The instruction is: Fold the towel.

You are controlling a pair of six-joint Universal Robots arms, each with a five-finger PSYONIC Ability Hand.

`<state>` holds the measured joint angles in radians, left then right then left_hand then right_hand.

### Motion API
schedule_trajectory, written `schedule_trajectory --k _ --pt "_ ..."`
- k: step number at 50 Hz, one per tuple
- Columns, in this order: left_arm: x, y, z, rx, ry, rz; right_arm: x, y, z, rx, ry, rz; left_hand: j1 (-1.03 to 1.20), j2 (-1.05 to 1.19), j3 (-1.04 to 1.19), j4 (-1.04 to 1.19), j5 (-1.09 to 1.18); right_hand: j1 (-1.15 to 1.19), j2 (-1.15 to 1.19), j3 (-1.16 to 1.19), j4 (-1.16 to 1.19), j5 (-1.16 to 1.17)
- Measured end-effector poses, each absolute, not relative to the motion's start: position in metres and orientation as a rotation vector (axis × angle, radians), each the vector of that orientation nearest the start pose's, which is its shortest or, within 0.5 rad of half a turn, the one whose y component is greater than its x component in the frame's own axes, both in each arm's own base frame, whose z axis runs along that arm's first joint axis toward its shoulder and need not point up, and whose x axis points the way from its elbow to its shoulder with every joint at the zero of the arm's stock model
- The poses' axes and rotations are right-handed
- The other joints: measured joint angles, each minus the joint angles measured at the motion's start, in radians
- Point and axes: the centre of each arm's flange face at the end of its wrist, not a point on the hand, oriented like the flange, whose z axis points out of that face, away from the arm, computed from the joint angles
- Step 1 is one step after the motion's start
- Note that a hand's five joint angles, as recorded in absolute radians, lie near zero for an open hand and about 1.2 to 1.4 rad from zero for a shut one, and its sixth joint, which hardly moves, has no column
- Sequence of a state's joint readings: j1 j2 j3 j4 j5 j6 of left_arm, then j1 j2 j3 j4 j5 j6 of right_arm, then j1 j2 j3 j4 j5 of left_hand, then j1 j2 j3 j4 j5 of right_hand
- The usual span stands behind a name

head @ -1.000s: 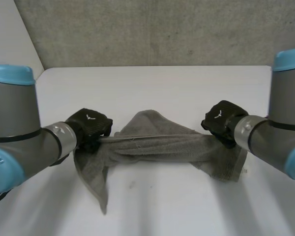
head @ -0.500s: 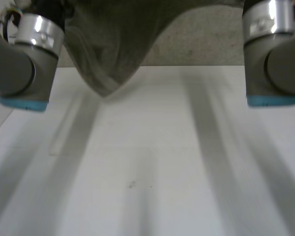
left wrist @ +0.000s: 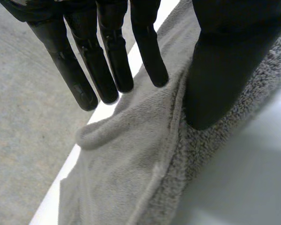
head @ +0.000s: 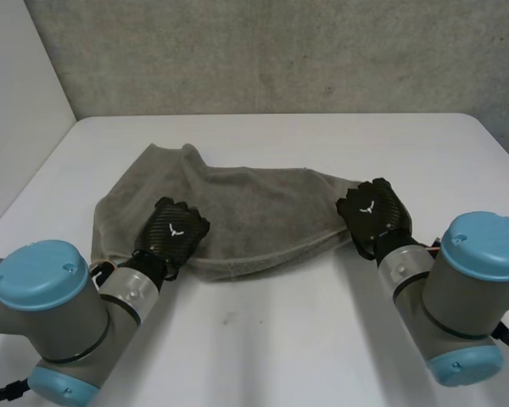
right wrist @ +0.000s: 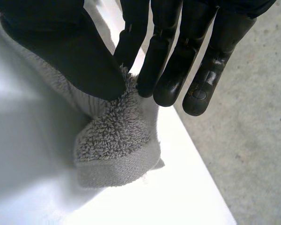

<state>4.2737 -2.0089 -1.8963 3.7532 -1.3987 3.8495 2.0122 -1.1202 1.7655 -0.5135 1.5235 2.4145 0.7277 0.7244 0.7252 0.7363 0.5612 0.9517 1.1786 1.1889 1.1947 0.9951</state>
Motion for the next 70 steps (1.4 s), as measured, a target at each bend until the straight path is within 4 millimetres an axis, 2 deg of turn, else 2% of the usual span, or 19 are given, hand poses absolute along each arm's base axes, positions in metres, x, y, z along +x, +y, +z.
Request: schedule_trajectory --k 2,4,5,17,25,31,38,46,57,61,64,70 --pt "-0.274 -0.24 0.129 1.406 1.903 -2.016 0.268 -0.265 0.15 -1.398 2.078 -2.153 -0.228 -0.204 -0.196 -0.208 -0.213 0.0 0.0 0.0 0.0 0.0" --pt "-0.271 -0.24 0.132 1.384 1.955 -2.013 0.258 -0.269 0.156 -1.365 2.119 -2.153 -0.303 -0.297 -0.296 -0.311 -0.305 0.0 0.0 0.0 0.0 0.0" --pt "-0.27 -0.24 0.134 1.373 1.976 -2.012 0.255 -0.271 0.157 -1.35 2.135 -2.155 -0.486 -0.459 -0.459 -0.471 -0.465 -0.001 0.0 0.0 0.0 0.0" --pt "-0.245 -0.254 0.145 1.255 2.229 -2.02 0.211 -0.297 0.161 -1.071 2.305 -2.153 -0.543 -0.547 -0.545 -0.557 -0.526 0.0 0.0 0.0 0.0 0.0" --pt "-0.216 -0.272 0.143 1.151 2.34 -1.948 0.202 -0.306 0.161 -0.971 2.331 -2.146 -0.467 -0.464 -0.468 -0.478 -0.476 0.0 0.0 0.0 0.0 0.0" --pt "-0.207 -0.273 0.141 1.113 2.479 -1.904 0.203 -0.305 0.158 -0.97 2.333 -2.133 -0.399 -0.399 -0.4 -0.41 -0.41 0.0 0.0 0.0 0.0 0.0" --pt "-0.206 -0.266 0.14 1.071 2.626 -1.861 0.204 -0.304 0.156 -0.98 2.333 -2.122 -0.338 -0.332 -0.332 -0.344 -0.342 0.0 0.0 0.0 0.0 0.0" --pt "-0.214 -0.261 0.135 1.034 2.698 -1.857 0.205 -0.303 0.155 -0.986 2.334 -2.117 -0.313 -0.308 -0.308 -0.319 -0.319 0.0 0.0 0.0 0.0 0.0" --pt "-0.236 -0.263 0.121 0.996 2.639 -1.939 0.207 -0.301 0.152 -0.995 2.338 -2.101 -0.123 -0.123 -0.124 -0.135 -0.136 0.0 0.0 0.0 0.0 0.001" --pt "-0.238 -0.266 0.119 0.981 2.609 -1.951 0.206 -0.3 0.152 -0.994 2.34 -2.101 -0.061 -0.066 -0.068 -0.079 -0.079 0.0 0.0 0.0 0.0 0.001" --pt "-0.238 -0.27 0.117 0.958 2.575 -1.961 0.206 -0.3 0.152 -0.993 2.342 -2.102 0.097 0.094 0.093 0.077 0.077 0.0 0.0 0.0 0.0 0.001" --pt "-0.234 -0.276 0.12 0.896 2.511 -1.988 0.206 -0.3 0.153 -0.993 2.343 -2.107 0.218 0.218 0.216 0.203 0.202 0.0 0.0 0.0 0.0 0.001"
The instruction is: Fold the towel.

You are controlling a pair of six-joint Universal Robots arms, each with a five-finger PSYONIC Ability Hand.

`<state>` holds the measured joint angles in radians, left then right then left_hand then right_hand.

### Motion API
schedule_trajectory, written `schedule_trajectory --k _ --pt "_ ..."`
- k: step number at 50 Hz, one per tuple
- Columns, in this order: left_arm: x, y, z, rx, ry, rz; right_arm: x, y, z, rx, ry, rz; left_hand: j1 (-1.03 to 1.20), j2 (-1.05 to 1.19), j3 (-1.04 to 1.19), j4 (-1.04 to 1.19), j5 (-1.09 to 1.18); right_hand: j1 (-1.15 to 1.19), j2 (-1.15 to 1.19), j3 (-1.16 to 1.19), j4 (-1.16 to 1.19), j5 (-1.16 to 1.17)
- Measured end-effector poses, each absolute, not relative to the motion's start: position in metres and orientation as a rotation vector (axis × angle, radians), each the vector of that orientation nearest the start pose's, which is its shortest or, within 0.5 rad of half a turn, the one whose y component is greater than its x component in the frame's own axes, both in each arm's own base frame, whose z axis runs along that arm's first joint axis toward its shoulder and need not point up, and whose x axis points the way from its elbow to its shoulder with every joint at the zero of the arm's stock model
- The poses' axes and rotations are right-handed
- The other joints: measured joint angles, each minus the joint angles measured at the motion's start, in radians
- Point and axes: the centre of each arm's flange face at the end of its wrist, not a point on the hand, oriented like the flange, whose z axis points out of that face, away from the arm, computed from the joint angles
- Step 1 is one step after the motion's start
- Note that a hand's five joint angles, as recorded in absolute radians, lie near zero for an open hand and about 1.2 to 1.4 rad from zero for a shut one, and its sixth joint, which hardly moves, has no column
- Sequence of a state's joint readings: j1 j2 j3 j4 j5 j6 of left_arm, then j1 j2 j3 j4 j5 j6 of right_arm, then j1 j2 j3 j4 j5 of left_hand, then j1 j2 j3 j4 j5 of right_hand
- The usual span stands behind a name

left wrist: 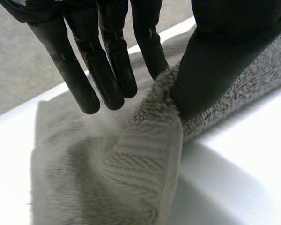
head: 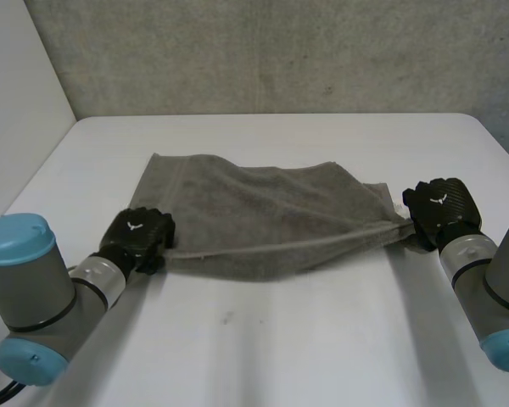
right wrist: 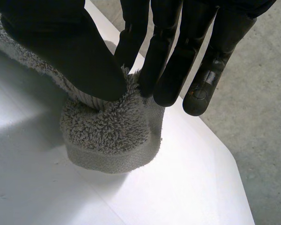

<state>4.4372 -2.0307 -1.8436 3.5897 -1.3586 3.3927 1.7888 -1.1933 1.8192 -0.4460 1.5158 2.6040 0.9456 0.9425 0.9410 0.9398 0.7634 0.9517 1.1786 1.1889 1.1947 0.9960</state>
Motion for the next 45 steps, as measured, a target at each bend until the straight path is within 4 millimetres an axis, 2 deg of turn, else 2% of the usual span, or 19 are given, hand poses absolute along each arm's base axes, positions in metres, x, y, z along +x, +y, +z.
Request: schedule_trajectory --k 5,11,17,18,19,24,25,27,29,30,32,35,39,41,42,45 --pt "-0.229 -0.279 0.125 0.837 2.452 -2.002 0.206 -0.3 0.154 -0.995 2.343 -2.111 0.092 0.1 0.098 0.1 0.099 0.0 0.0 0.0 0.0 0.0" --pt "-0.224 -0.275 0.126 0.869 2.391 -1.97 0.206 -0.299 0.157 -1.009 2.352 -2.099 0.185 0.229 0.229 0.23 0.214 0.0 0.0 0.0 0.0 0.0" --pt "-0.222 -0.265 0.145 0.991 2.256 -1.943 0.204 -0.295 0.179 -1.061 2.361 -2.097 0.205 0.262 0.262 0.267 0.246 0.0 0.0 0.0 0.0 0.0" --pt "-0.221 -0.259 0.163 1.046 2.169 -1.948 0.203 -0.292 0.199 -1.093 2.354 -2.118 0.221 0.27 0.27 0.274 0.259 0.0 0.0 0.0 0.0 0.0" --pt "-0.221 -0.259 0.163 1.046 2.169 -1.948 0.203 -0.292 0.199 -1.093 2.354 -2.118 0.221 0.27 0.27 0.274 0.259 0.0 0.0 0.0 0.0 0.0" --pt "-0.218 -0.244 0.22 1.096 1.999 -2.006 0.2 -0.278 0.255 -1.171 2.332 -2.166 0.231 0.272 0.273 0.278 0.269 0.0 0.0 0.0 0.0 0.0" --pt "-0.218 -0.244 0.22 1.096 1.999 -2.006 0.2 -0.278 0.255 -1.171 2.332 -2.166 0.231 0.272 0.273 0.278 0.269 0.0 0.0 0.0 0.0 0.0" --pt "-0.217 -0.238 0.239 1.104 1.97 -2.022 0.199 -0.272 0.27 -1.204 2.332 -2.164 0.236 0.273 0.273 0.278 0.269 0.0 0.0 0.0 0.0 0.0" --pt "-0.216 -0.237 0.244 1.107 1.965 -2.025 0.198 -0.268 0.277 -1.223 2.335 -2.159 0.238 0.273 0.273 0.278 0.269 0.0 0.0 0.0 0.0 0.0" --pt "-0.215 -0.232 0.257 1.116 1.958 -2.031 0.197 -0.262 0.289 -1.262 2.341 -2.144 0.239 0.274 0.273 0.278 0.273 0.0 0.0 0.0 0.0 0.0" --pt "-0.215 -0.227 0.266 1.153 1.986 -2.012 0.197 -0.255 0.295 -1.33 2.363 -2.098 0.242 0.274 0.273 0.278 0.273 -0.001 0.0 0.0 0.0 0.0" --pt "-0.216 -0.221 0.268 1.236 2.067 -1.944 0.196 -0.25 0.295 -1.435 2.399 -2.009 0.244 0.274 0.273 0.278 0.273 0.0 0.0 0.0 0.0 0.0" --pt "-0.219 -0.221 0.255 1.351 2.187 -1.803 0.198 -0.254 0.274 -1.598 2.458 -1.822 0.246 0.274 0.274 0.278 0.273 0.0 0.0 0.0 0.0 0.0" --pt "-0.221 -0.228 0.239 1.424 2.254 -1.692 0.201 -0.261 0.253 -1.684 2.489 -1.692 0.247 0.274 0.274 0.279 0.273 0.0 0.0 0.0 0.0 0.001" --pt "-0.221 -0.228 0.239 1.424 2.254 -1.692 0.201 -0.261 0.253 -1.684 2.489 -1.692 0.247 0.274 0.274 0.279 0.273 0.0 0.0 0.0 0.0 0.001" --pt "-0.227 -0.251 0.209 1.519 2.293 -1.548 0.211 -0.275 0.228 -1.752 2.502 -1.583 0.247 0.274 0.274 0.279 0.273 0.0 0.0 0.0 0.0 0.001"
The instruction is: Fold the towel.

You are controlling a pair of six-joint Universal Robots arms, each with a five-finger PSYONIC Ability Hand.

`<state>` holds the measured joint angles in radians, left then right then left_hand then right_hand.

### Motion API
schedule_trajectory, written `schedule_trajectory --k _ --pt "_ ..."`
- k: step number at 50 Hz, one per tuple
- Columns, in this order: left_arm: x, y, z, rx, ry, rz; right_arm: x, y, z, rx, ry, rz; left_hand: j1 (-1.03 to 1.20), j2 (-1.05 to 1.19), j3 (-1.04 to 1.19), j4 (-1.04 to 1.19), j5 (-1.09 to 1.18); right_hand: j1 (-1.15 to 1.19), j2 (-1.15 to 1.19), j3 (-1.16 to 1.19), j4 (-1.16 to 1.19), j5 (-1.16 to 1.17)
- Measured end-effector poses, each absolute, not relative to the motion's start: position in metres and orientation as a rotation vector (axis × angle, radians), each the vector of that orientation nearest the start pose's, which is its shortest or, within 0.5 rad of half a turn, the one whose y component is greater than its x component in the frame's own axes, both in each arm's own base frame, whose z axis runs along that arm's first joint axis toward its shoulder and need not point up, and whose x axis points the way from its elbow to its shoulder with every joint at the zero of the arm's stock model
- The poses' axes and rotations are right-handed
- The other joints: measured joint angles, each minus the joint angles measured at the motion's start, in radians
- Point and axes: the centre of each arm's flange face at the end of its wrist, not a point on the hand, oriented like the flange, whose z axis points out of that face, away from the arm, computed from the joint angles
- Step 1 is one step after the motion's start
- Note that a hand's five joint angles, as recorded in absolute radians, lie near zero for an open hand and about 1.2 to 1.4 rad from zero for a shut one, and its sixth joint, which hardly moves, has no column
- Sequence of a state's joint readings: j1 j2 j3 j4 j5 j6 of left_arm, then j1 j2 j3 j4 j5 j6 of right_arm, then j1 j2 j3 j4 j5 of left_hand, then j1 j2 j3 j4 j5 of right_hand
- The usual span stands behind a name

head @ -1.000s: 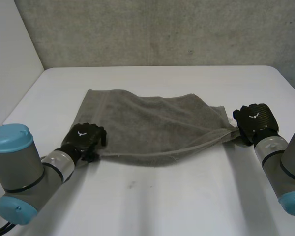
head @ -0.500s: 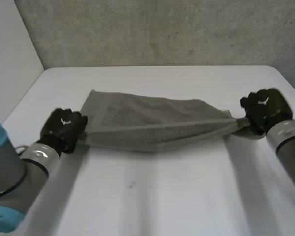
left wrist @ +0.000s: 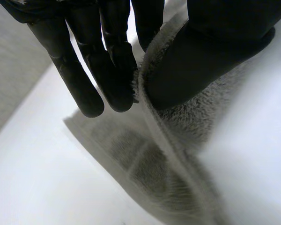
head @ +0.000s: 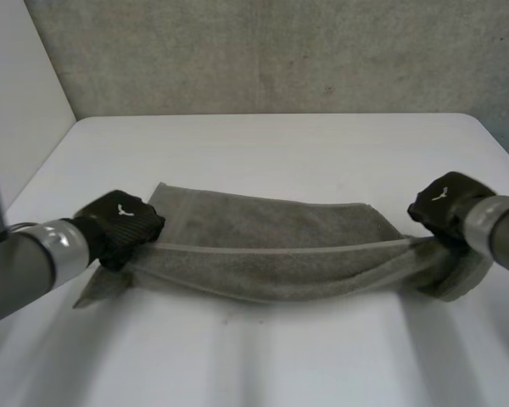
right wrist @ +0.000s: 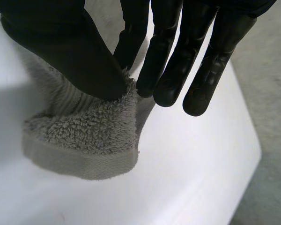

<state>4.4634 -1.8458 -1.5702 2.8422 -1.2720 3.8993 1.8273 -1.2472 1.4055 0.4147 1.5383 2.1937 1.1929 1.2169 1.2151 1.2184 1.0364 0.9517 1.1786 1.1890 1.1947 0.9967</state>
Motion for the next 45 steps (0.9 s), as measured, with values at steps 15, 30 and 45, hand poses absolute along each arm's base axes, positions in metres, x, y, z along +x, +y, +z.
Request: schedule_trajectory --k 15,30,45 --pt "-0.259 -0.38 0.307 1.128 1.592 -2.196 0.258 -0.364 0.336 -0.979 1.914 -2.801 0.0 0.0 0.0 0.0 0.0 0.0 0.0 0.0 0.0 0.0" --pt "-0.243 -0.354 0.317 0.801 1.573 -2.506 0.258 -0.344 0.309 -0.939 1.705 -2.861 0.002 0.0 0.0 0.0 0.003 0.0 0.0 0.0 0.0 0.0" --pt "-0.237 -0.295 0.139 1.121 2.135 -2.057 0.25 -0.296 0.13 -1.38 2.179 -2.121 0.002 0.001 0.001 0.0 0.003 0.0 0.0 0.0 0.0 0.0"
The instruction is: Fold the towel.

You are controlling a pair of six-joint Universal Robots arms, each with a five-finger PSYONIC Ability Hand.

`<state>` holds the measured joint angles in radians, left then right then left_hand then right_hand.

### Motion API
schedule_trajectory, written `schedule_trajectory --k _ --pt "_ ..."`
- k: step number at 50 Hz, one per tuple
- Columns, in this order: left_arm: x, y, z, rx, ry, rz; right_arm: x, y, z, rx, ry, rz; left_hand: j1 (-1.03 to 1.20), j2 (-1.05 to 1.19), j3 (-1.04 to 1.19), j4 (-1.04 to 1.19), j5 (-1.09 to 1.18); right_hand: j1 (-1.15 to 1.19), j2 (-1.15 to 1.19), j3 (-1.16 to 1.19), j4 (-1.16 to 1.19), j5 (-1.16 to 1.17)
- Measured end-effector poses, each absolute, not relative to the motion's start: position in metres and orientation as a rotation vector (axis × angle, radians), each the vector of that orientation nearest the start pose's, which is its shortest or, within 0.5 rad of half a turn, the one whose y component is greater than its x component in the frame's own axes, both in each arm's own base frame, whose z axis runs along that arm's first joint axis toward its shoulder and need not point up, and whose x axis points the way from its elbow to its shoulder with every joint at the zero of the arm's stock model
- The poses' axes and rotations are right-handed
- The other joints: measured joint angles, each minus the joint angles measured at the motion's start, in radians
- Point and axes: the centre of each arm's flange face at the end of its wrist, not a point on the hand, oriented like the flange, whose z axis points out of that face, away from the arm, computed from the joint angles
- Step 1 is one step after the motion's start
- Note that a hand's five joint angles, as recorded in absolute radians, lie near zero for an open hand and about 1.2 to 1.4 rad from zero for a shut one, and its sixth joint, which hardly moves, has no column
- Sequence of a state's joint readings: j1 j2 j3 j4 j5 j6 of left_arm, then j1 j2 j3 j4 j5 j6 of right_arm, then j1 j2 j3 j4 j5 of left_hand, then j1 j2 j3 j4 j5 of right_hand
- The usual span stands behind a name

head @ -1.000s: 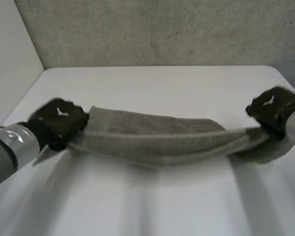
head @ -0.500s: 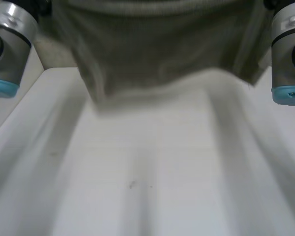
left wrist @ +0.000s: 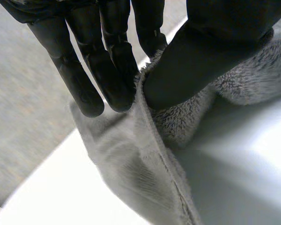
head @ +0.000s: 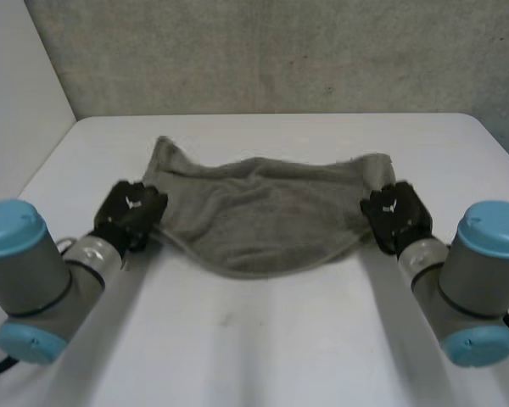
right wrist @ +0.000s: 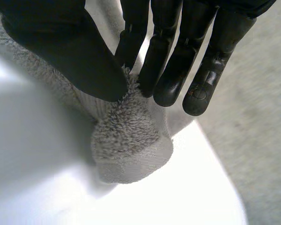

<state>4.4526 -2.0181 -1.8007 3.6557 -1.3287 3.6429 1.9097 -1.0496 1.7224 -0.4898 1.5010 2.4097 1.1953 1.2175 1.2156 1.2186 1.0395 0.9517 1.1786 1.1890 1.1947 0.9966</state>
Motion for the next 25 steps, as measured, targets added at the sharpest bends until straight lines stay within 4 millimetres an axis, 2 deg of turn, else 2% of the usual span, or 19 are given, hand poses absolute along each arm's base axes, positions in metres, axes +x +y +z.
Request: schedule_trajectory --k 2,6,8,9,12,18,21,25 --pt "-0.234 -0.287 0.131 1.147 2.148 -2.014 0.245 -0.285 0.126 -1.415 2.234 -2.04 0.0 0.0 0.0 0.0 0.0 -0.006 -0.031 -0.031 -0.036 -0.019" --pt "-0.231 -0.279 0.134 1.16 2.134 -2.001 0.239 -0.273 0.134 -1.444 2.292 -1.947 0.0 0.0 0.0 0.0 0.0 -0.132 -0.217 -0.223 -0.226 -0.189" --pt "-0.229 -0.274 0.139 1.162 2.121 -2.004 0.235 -0.263 0.142 -1.462 2.332 -1.869 0.0 0.0 0.0 0.0 0.0 -0.278 -0.397 -0.399 -0.404 -0.364" --pt "-0.228 -0.271 0.141 1.162 2.117 -2.005 0.233 -0.259 0.147 -1.471 2.354 -1.824 0.0 0.0 0.0 0.0 0.0 -0.438 -0.58 -0.592 -0.601 -0.57" --pt "-0.226 -0.265 0.143 1.162 2.116 -2.004 0.229 -0.254 0.158 -1.468 2.392 -1.758 0.0 0.0 0.0 0.0 0.0 -0.502 -0.669 -0.681 -0.688 -0.666" --pt "-0.222 -0.255 0.144 1.164 2.128 -1.995 0.219 -0.262 0.191 -1.315 2.449 -1.762 0.0 0.0 0.0 0.0 0.0 -0.51 -0.679 -0.694 -0.705 -0.683" --pt "-0.222 -0.252 0.143 1.166 2.136 -1.989 0.215 -0.273 0.212 -1.147 2.454 -1.798 0.0 0.0 0.0 0.0 0.0 -0.51 -0.679 -0.694 -0.705 -0.683" --pt "-0.221 -0.251 0.142 1.166 2.139 -1.986 0.213 -0.282 0.224 -1.019 2.444 -1.803 0.0 0.0 0.0 0.0 0.0 -0.51 -0.679 -0.694 -0.705 -0.683"
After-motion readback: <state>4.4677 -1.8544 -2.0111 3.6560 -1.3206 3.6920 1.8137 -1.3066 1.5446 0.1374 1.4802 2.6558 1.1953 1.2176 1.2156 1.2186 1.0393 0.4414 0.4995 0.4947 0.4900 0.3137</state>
